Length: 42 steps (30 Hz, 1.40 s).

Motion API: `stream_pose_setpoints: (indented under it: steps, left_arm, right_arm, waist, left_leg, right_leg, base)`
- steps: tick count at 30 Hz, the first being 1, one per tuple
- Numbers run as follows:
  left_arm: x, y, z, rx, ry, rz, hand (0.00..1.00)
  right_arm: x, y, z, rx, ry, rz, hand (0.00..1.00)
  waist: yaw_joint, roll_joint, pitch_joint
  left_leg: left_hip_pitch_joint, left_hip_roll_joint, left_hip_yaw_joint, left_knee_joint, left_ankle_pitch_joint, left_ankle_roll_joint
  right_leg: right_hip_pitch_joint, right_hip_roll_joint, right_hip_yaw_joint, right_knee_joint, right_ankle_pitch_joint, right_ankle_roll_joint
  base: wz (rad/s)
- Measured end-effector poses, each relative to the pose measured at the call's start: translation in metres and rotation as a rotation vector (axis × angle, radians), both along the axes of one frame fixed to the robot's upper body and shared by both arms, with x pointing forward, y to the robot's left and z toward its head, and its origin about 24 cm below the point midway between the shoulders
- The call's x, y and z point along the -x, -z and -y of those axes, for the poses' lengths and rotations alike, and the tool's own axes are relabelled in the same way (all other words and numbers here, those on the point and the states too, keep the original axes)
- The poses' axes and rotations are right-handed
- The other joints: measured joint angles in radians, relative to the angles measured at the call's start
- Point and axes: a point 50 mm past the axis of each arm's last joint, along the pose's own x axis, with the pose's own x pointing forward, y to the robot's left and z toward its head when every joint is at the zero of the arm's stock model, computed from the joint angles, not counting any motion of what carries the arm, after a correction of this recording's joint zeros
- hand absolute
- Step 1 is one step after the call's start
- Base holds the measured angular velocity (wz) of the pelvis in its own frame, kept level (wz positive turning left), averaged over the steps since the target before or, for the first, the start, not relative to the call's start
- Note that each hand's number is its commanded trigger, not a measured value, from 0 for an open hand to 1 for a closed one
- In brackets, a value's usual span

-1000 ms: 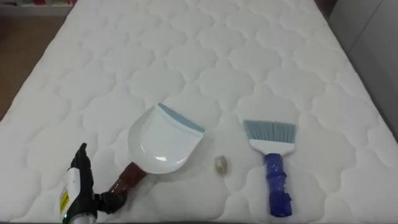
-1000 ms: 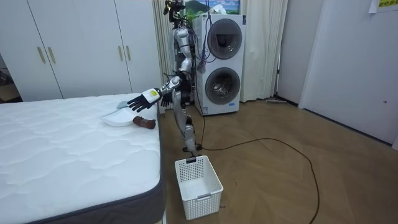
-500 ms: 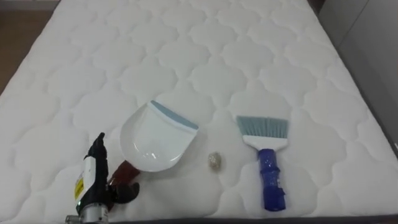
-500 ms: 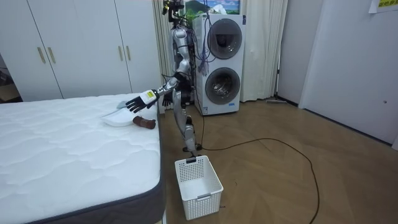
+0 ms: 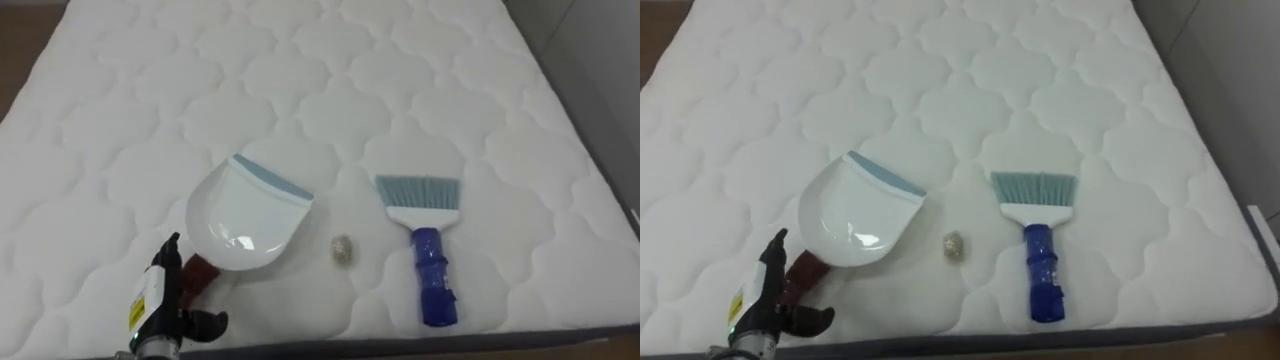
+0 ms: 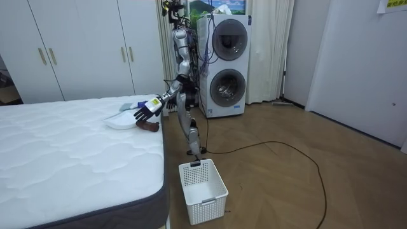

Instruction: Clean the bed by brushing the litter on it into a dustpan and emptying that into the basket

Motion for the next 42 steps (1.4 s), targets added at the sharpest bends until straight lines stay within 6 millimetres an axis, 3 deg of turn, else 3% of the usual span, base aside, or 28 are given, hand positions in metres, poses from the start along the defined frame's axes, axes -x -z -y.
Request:
stream_pose_setpoints:
  steps: [13,24,26,28,29,30,31,32,35,37,42]
  left_arm:
    - [0.010,0.011,-0.006,-0.036,-0.037,-0.083,0.00]
    - [0.003,0.005,-0.011,-0.071,-0.052,-0.041,0.00]
    - [0.002,0.004,-0.012,-0.080,-0.056,-0.031,0.00]
    - [0.003,0.005,-0.011,-0.085,-0.046,-0.036,0.00]
    - [0.004,0.006,-0.011,-0.088,-0.040,-0.044,0.00]
    - [0.005,0.006,-0.013,-0.091,-0.048,-0.050,0.00]
    - [0.006,0.008,-0.017,-0.098,-0.061,-0.071,0.00]
    - [0.002,0.010,-0.013,-0.087,-0.053,-0.085,0.00]
    - [-0.017,0.003,-0.009,-0.084,-0.038,-0.047,0.00]
    - [-0.025,0.000,-0.008,-0.085,-0.033,-0.029,0.00]
    - [-0.023,0.002,-0.010,-0.085,-0.030,-0.060,0.00]
  right_arm:
    - [-0.001,0.001,0.002,-0.008,0.054,-0.018,0.00]
    - [-0.003,0.001,0.002,-0.009,0.053,-0.015,0.00]
    - [-0.003,0.000,0.002,-0.009,0.053,-0.014,0.00]
    - [-0.002,0.000,0.003,-0.007,0.062,-0.014,0.00]
    - [-0.008,-0.001,0.004,-0.001,0.070,0.007,0.00]
    - [-0.014,-0.002,0.002,0.001,0.062,0.021,0.00]
    - [-0.026,-0.005,0.001,0.018,0.036,0.048,0.00]
    - [-0.027,-0.005,0.001,0.034,0.032,0.052,0.00]
    - [-0.013,-0.001,0.003,0.045,0.049,-0.009,0.00]
    - [-0.012,0.000,0.003,0.032,0.072,-0.019,0.00]
    - [-0.018,-0.001,0.002,0.016,0.068,-0.029,0.00]
  waist:
    - [-0.013,0.007,0.0029]
    - [-0.012,0.005,0.0014]
    - [-0.009,0.005,0.0010]
    - [-0.002,0.011,0.0029]
    - [0.014,0.023,0.0093]
    - [0.016,0.023,0.0097]
    - [0.006,0.020,0.0117]
    - [-0.024,0.026,0.0089]
    - [-0.029,0.026,0.0120]
    - [-0.027,0.024,0.0132]
    - [-0.018,0.022,0.0157]
  left_leg:
    - [-0.002,0.000,-0.011,-0.019,0.000,0.000]
    - [-0.003,-0.001,-0.044,-0.036,0.006,0.002]
    - [-0.002,0.000,-0.079,-0.037,0.006,0.002]
    - [0.009,0.011,-0.166,-0.045,0.013,0.000]
    - [0.017,0.032,-0.247,-0.051,0.015,-0.003]
    - [0.012,0.040,-0.265,-0.049,0.015,-0.003]
    - [-0.008,0.044,-0.267,-0.035,0.007,-0.023]
    - [-0.015,0.051,-0.223,-0.039,0.010,-0.054]
    - [-0.017,0.067,-0.086,-0.067,0.023,-0.059]
    - [-0.017,0.066,-0.075,-0.073,0.027,-0.052]
    - [-0.025,0.043,-0.072,-0.071,0.034,-0.032]
  right_leg:
    - [-0.008,-0.001,-0.017,0.000,0.000,0.000]
    - [-0.019,-0.002,-0.020,0.003,0.000,0.000]
    - [-0.031,-0.001,-0.029,0.021,0.000,0.000]
    - [-0.073,0.005,-0.057,0.097,-0.004,0.002]
    - [-0.128,0.036,-0.035,0.104,-0.017,-0.009]
    - [-0.159,0.047,-0.009,0.053,0.003,-0.030]
    - [-0.198,0.047,-0.021,-0.014,0.143,-0.058]
    - [-0.191,0.048,-0.054,-0.013,0.158,-0.049]
    - [-0.187,0.052,-0.041,-0.016,0.158,-0.049]
    - [-0.189,0.052,-0.045,-0.016,0.157,-0.048]
    - [-0.191,0.042,-0.057,-0.017,0.153,-0.042]
  base:
    - [0.02]
    - [0.01]
    - [-0.13]
    - [-0.42]
    - [-0.75]
    - [-0.92]
    - [-0.33]
    - [-0.04]
    - [0.33]
    - [0.25]
    - [0.08]
